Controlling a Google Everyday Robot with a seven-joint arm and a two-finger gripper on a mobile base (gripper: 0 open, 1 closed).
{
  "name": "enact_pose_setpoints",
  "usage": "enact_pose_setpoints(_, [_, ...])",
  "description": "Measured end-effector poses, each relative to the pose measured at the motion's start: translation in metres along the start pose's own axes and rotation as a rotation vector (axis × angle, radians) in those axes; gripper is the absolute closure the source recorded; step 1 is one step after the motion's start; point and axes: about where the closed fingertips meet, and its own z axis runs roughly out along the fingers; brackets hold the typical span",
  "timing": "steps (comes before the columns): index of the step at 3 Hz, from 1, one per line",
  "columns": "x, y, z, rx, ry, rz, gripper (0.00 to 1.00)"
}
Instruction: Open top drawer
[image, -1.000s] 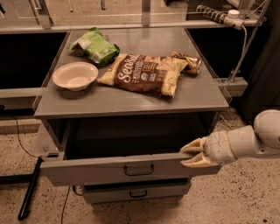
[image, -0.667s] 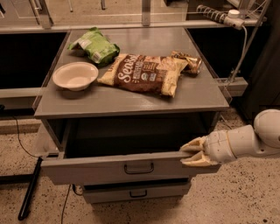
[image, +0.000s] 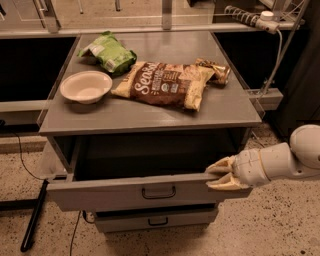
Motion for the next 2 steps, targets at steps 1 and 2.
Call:
enact_pose_setpoints(1, [0.0, 0.0, 0.0, 0.0, 0.0, 0.0, 0.35])
enact_pose_setpoints(2, [0.005, 0.015, 0.002, -0.035, -0.027, -0.001, 0.12])
